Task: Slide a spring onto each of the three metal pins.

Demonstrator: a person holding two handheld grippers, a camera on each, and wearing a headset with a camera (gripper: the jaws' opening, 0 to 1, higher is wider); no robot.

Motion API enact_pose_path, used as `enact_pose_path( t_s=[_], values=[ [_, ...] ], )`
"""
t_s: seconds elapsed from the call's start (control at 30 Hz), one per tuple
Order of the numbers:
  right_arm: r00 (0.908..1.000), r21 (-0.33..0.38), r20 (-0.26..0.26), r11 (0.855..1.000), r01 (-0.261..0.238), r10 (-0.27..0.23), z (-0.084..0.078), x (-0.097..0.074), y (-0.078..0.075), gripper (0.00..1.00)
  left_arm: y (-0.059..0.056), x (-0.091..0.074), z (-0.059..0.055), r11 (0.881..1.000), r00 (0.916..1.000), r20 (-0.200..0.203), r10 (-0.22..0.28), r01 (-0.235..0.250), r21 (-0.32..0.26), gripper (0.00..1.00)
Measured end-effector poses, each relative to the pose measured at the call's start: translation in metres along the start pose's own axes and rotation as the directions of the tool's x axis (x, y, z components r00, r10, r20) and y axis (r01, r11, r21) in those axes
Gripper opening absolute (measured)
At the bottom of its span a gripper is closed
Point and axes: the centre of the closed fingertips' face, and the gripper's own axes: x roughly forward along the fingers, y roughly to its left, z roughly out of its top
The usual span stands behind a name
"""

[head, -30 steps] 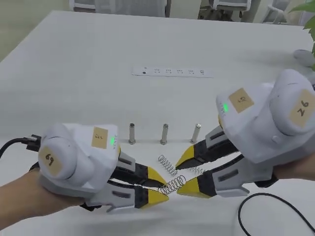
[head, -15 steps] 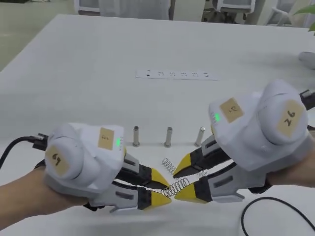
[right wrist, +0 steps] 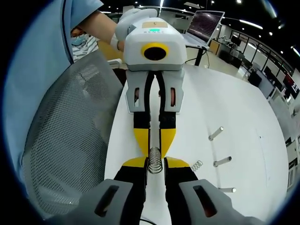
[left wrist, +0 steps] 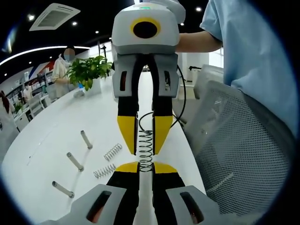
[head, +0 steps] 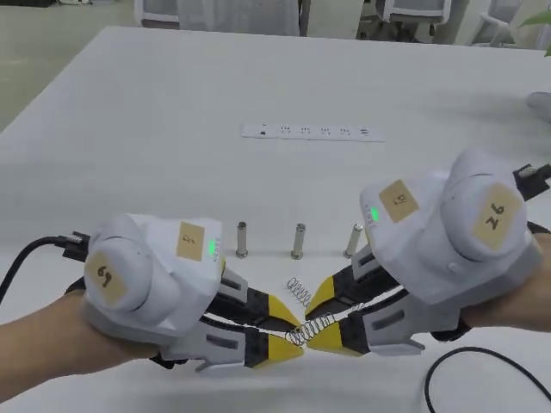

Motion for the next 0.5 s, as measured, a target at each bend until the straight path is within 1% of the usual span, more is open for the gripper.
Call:
enact_pose_path(
  t_s=[0.17, 0.5],
  values=[
    [1.0, -0.002, -0.003, 1.0, -0.003, 0.003, -0.0007, 0.001, 0.0006, 0.1, -0.0009, 0.0007, -0.0013, 1.0, 0.9999, -0.007, -0.008, 0.008, 0.0, 0.01],
    [1.0, 0.002, 0.001, 1.0, -0.009, 0.009, 0.0, 0.0029, -0.0002, 0.09, 0.0014, 0.0014, 0.0002, 1.0, 1.0, 0.002, -0.002, 0.002, -0.005, 0.01]
  ],
)
